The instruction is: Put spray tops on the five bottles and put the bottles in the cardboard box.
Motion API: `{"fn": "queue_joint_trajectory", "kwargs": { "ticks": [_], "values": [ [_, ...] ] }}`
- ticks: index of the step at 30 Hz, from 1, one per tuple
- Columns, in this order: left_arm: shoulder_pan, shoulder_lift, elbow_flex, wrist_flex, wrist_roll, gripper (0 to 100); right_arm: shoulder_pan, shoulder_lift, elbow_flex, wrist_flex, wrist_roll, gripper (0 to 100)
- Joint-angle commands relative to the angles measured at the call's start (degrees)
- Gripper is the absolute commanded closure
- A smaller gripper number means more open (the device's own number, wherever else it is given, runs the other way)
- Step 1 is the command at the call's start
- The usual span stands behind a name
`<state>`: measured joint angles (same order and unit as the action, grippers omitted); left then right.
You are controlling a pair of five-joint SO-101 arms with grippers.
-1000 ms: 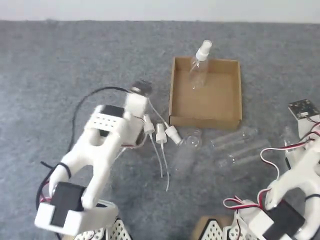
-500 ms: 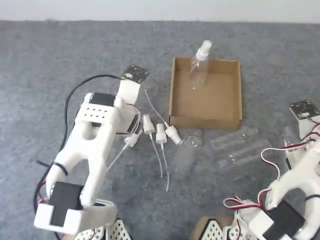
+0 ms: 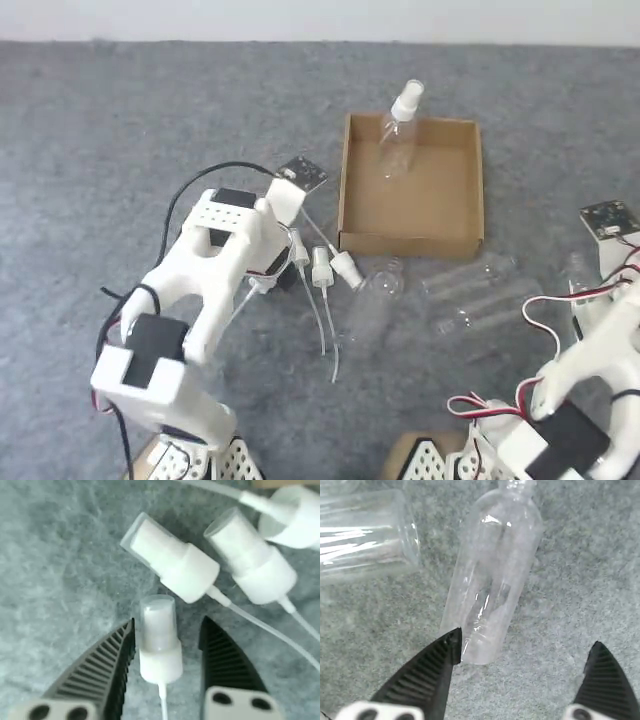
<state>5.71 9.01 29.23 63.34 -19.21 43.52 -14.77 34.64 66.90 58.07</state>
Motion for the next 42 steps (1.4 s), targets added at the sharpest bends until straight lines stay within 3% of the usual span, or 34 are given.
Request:
{"fn": "queue_joint_trajectory", "kwargs": {
  "ticks": [1, 6, 9, 17, 20, 25, 30, 42],
  "values": [
    [-0.4, 0.2, -1.8, -1.4, -0.4, 90, 0.4, -0.4, -0.2, 0.6, -0.4, 65.2],
    [-0.5, -0.4, -2.1, -2.3, 1.9, 99, 0.4, -0.4, -0.2, 0.4, -0.4, 65.3],
    [-1.1, -3.8, -2.6, -2.3, 4.7, 99, 0.5, -0.7, -0.2, 0.3, -0.4, 65.3],
    [-1.9, -25.4, -2.2, 3.6, 18.2, 99, 0.1, -1.1, -2.6, 0.7, -1.1, 65.3],
    [-1.6, -32.6, -1.0, 6.4, 21.5, 99, 0.1, -1.1, -4.7, 0.7, -5.4, 65.2],
    [-1.8, -39.8, 4.2, 5.5, 22.2, 99, -5.6, 0.1, -9.2, 1.6, -11.3, 65.1],
    [-1.8, -42.7, 13.1, -1.4, 22.2, 99, -13.5, 6.2, -13.3, 2.4, -21.3, 65.5],
    [-1.5, -44.7, 19.0, -5.4, 21.9, 99, -8.4, 32.3, -31.2, 4.1, -22.9, 67.8]
  ]
}}
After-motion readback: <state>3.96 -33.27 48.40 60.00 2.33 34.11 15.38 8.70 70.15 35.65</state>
